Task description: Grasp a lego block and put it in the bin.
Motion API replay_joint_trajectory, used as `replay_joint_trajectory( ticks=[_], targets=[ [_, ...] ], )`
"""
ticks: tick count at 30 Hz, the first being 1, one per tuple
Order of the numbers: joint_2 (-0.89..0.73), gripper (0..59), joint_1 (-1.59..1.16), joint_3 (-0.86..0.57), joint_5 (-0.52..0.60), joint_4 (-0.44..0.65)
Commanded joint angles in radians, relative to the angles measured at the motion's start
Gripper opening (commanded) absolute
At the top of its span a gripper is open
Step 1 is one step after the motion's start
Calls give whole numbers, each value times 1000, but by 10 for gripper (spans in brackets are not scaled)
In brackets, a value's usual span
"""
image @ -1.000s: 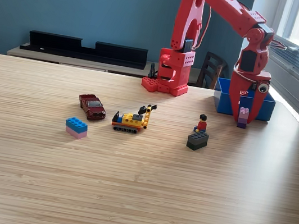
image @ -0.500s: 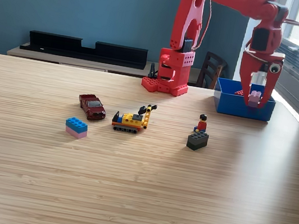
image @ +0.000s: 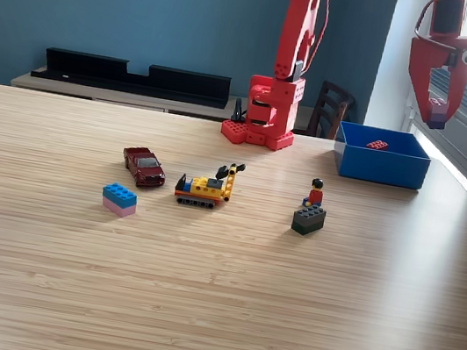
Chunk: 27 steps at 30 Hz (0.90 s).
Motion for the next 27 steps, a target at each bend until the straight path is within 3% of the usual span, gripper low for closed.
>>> replay_joint_trajectory(
  ticks=[1,7,12,16,19,22,25,27],
  targets=[
    [14,0,-124,28,2,6],
    [14,3,-170,81,-46,5],
    [14,192,-170,120,-78,6],
    [14,224,-169,138,-81,8],
    [14,201,-163,141,-81,8],
    [14,128,-130,124,-80,9],
    [14,12,-54,92,-57,9],
    [14,1,21,64,-25,14]
  ],
)
